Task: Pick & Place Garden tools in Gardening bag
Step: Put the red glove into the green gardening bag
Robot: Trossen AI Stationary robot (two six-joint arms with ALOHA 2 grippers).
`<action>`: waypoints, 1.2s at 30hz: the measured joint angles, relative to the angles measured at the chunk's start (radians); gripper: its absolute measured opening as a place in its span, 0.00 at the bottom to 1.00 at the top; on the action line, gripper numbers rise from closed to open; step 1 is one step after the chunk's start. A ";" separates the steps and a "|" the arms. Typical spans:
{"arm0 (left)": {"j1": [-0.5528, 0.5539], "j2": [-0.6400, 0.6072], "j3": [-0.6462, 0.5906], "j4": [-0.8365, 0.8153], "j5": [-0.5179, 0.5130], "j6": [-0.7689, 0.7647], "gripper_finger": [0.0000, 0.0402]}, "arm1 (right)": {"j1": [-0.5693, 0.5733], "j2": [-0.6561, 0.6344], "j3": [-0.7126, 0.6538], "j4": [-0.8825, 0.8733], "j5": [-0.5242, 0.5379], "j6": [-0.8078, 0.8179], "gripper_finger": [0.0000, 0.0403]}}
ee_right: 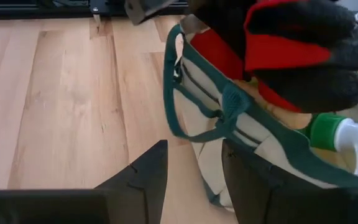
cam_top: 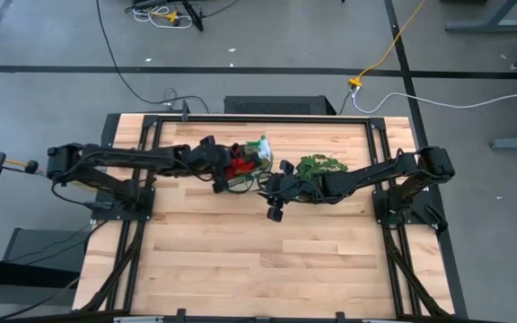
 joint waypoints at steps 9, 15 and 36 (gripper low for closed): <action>0.059 0.047 0.000 -0.007 0.072 -0.057 0.13 | 0.000 0.000 0.000 0.000 0.000 0.000 0.38; 0.090 0.053 0.000 -0.008 0.133 -0.102 0.16 | 0.000 0.000 0.000 -0.001 0.000 0.000 0.38; 0.091 0.050 0.018 -0.034 0.195 -0.131 0.28 | 0.000 0.000 0.000 -0.001 0.001 0.000 0.38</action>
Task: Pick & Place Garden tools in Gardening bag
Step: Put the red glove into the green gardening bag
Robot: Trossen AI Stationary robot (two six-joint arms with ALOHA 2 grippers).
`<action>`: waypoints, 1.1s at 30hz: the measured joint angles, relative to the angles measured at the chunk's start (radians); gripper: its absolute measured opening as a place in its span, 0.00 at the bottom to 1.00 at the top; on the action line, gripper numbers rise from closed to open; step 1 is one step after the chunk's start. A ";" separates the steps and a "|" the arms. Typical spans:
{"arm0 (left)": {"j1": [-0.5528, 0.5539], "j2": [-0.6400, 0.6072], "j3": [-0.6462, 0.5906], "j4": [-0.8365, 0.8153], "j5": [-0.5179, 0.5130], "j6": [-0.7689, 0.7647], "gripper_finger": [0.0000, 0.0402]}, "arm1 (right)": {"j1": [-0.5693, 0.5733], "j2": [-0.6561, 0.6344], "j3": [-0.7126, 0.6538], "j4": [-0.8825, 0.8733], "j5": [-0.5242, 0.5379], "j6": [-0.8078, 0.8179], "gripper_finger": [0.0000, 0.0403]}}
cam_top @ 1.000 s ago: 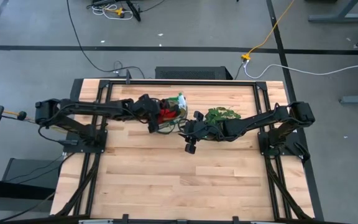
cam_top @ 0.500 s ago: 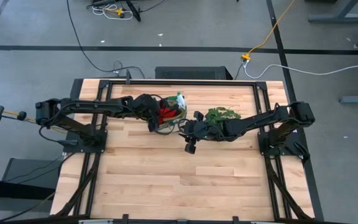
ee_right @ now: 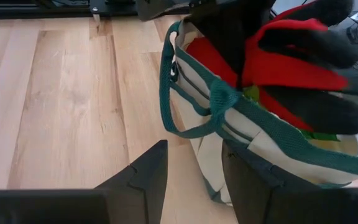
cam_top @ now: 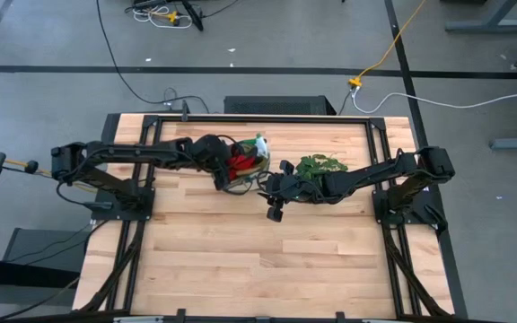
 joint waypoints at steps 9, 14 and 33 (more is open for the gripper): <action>0.000 0.000 0.058 -0.043 0.013 0.000 0.28 | 0.000 0.000 0.000 -0.001 0.000 0.000 0.38; 0.000 0.000 0.059 -0.108 0.026 -0.016 0.28 | 0.000 0.000 0.000 -0.001 0.000 0.000 0.38; -0.001 -0.001 0.100 -0.195 0.035 -0.026 0.28 | 0.000 0.000 0.000 -0.001 0.002 0.000 0.38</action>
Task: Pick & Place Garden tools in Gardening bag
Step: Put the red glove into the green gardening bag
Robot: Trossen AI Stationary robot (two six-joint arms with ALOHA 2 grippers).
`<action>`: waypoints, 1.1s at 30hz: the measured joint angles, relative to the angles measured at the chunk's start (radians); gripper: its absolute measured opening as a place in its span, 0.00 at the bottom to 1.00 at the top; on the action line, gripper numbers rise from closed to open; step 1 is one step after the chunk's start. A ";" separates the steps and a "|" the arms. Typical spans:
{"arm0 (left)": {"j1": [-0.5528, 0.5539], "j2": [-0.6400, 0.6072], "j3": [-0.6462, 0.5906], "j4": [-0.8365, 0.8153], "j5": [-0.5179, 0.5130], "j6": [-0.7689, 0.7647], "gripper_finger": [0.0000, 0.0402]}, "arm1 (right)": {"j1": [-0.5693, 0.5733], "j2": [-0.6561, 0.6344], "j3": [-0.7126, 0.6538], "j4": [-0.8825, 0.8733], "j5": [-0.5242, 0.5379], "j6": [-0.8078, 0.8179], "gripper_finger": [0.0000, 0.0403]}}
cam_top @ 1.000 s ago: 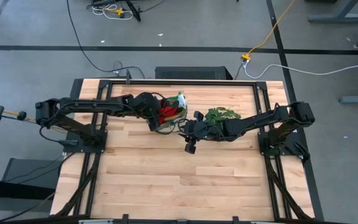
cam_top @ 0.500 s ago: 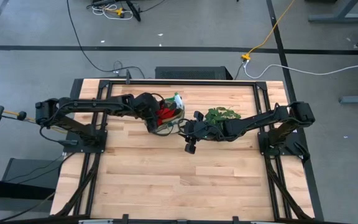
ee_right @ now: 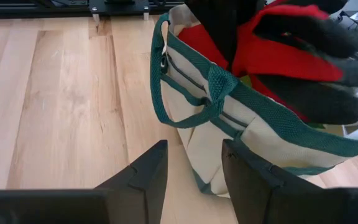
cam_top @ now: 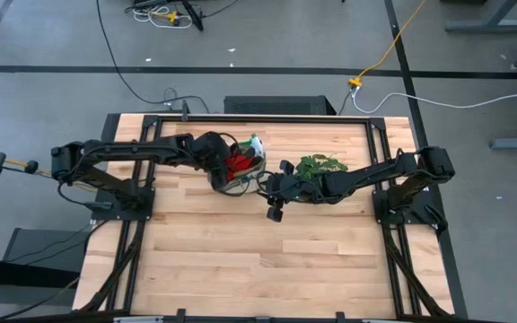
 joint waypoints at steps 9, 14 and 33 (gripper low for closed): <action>-0.001 0.000 0.016 -0.066 0.018 -0.008 0.29 | 0.000 0.000 0.000 0.000 0.000 0.000 0.38; -0.001 -0.001 0.016 -0.091 0.018 -0.027 0.40 | 0.000 0.000 0.000 0.000 0.000 0.000 0.38; -0.002 -0.015 0.157 -0.189 0.035 0.009 0.70 | 0.000 0.000 0.000 0.012 -0.025 -0.001 0.38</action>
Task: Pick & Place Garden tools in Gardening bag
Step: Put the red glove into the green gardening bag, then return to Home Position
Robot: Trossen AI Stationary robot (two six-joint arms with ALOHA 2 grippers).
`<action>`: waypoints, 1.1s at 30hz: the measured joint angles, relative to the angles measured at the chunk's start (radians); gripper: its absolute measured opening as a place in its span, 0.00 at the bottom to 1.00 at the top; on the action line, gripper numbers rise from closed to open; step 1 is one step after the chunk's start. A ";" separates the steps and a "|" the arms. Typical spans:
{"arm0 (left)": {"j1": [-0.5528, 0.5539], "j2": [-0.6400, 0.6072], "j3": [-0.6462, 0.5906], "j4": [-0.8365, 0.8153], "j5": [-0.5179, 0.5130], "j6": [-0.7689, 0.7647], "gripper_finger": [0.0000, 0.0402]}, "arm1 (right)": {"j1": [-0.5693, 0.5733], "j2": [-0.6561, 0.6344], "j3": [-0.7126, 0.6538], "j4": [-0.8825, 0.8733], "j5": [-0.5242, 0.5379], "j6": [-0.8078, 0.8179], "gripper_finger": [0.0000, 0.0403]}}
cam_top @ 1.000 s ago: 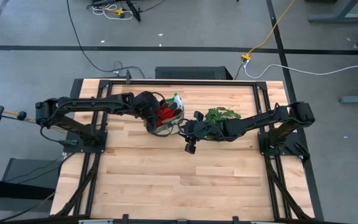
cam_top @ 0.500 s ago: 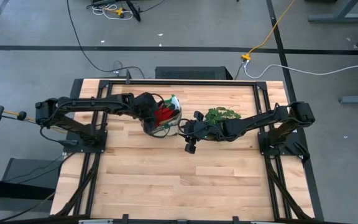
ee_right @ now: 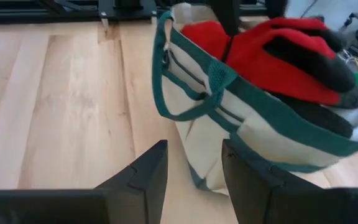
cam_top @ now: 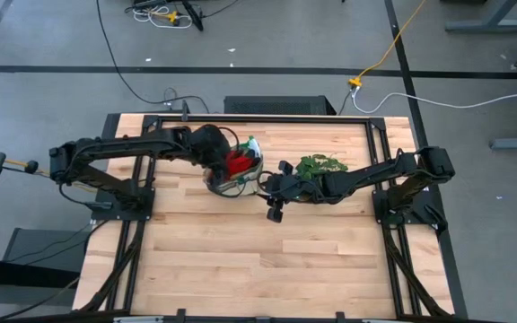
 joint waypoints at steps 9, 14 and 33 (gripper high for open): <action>-0.039 -0.128 -0.018 0.000 0.012 0.028 0.70 | -0.022 -0.051 -0.001 0.007 0.009 -0.048 0.38; -0.088 -0.288 -0.107 0.026 0.013 0.013 0.70 | -0.033 -0.136 -0.001 -0.022 0.026 -0.063 0.38; -0.275 -0.849 -0.556 0.359 -0.022 -0.059 0.70 | -0.039 -0.587 -0.645 0.536 0.001 0.043 0.38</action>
